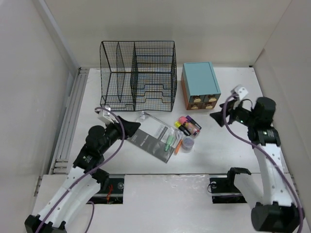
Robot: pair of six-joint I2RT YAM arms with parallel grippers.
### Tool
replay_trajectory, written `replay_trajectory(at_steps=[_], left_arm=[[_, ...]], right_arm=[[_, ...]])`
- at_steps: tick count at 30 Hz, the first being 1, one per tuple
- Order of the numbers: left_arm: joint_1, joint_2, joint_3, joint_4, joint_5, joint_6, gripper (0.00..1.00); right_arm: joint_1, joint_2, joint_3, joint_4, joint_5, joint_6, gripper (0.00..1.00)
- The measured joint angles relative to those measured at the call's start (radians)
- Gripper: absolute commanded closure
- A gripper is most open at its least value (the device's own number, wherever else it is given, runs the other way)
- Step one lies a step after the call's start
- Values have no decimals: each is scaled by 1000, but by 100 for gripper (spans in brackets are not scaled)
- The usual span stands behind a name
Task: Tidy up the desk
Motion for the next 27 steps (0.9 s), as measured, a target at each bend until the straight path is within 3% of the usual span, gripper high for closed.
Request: replay_trajectory(at_steps=[3,6,8,10,19,27], left_arm=[[-4,-8,-118,10,-25,-79,41],[-16,79,-146,19,-47,-122,41],[-37,152,-146,47,-66,-148,40],[-67,201,-151,74,-92,-177,40],[-198,293,-184,160,-219,-301,36],[-332,293,-201,157,-348,-388,33]], right_arm=[[187,140,11,3,-8,-27,14],[393,285,24,17,26,-45,6],[486,375,47,23,66,-56,0],[548,472,89,29,117,-67,0],[721,795,243,184,370,-72,0],[740,1003,306,258,489,0,0]])
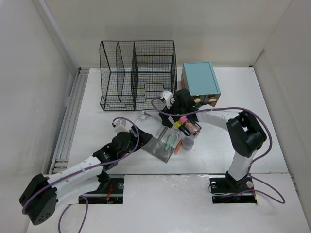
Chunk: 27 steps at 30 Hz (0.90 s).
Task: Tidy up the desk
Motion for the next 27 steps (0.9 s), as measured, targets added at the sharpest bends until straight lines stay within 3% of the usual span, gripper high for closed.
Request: replay_trajectory(at_steps=[13,27], left_arm=[[-155,3,-50,-6,-99,-138,31],[-191,133,-64,30,-128,-224,31]], right_arm=[[11,63,14,27,-20,61,0],[66,65,-43,34,-123,92,3]])
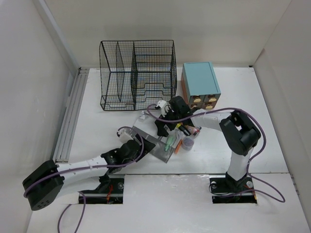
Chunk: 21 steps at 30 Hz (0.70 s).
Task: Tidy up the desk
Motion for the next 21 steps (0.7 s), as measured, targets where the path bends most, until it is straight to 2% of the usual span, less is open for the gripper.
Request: replay_trajectory(at_steps=[2,5,6,9,10,13,15,21], left_arm=[[-4,22,-1,29,-2,-9,31],[-8,53,-6,78,0,-27,31],[-11,63,-6,91,1,-34,31],[-20,97,-7,127,4,-45,31],[-23,108,-8,139,5,-48,31],[-33,127,-8,163,6,-60,31],[-38,132,-8,169,5,-64,31],[-51,118,-12,171,0,-84,31]], right_arm=[[0,0,-5,5,-11,3,7],[-1,0,-10,14,-16,0,25],[-6,0,-11,14,-14,-1,37],[-27,0,-11,19,-3,-10,56],[-32,0,-11,22,-2,-11,74],[-46,-7,-11,25,-26,-21,93],[-46,-12,-11,24,-39,-34,100],[-48,-26,-11,14,-76,-68,100]])
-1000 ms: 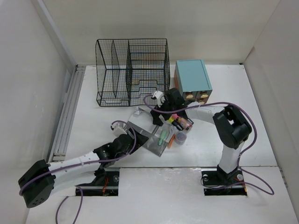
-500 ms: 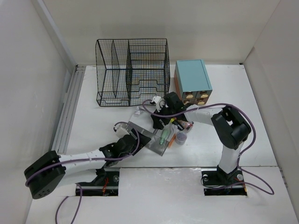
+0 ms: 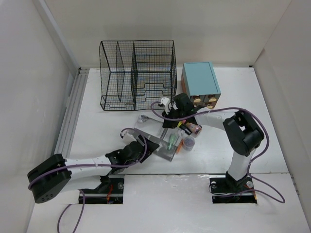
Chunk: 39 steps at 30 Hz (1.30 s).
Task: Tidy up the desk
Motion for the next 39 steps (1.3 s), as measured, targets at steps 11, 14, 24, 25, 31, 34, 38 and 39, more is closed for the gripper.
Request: replay_trajectory(at_steps=[11,14,24,25,31,34,38,39], left_arm=[[-34,-368,-98,-243,-27,-34,25],[-40,-473,-119,-298,-39,-37,24],[-42,-410,-119,-267,-49,-45,25],[-42,-390,-119,-245,-48,-45,26],[-42,-262,-119,-102,-48,-34,37],[-47,-224,-119,-55,-50,-14,57],[-50,-215,-120,4,-61,26,77],[-50,-216,-122,16,-65,35,80]], right_arm=[[42,-167,-20,-123,-211,-19,100],[45,-200,-20,-138,-262,-23,100],[-18,-208,-20,-167,-406,-24,100],[-24,-208,-20,-169,-414,-24,100],[-68,-208,-20,-171,-486,-22,100],[-93,-208,-20,-171,-532,-17,100],[-117,-207,-26,-170,-583,-16,100],[-124,-207,-27,-169,-589,-16,100]])
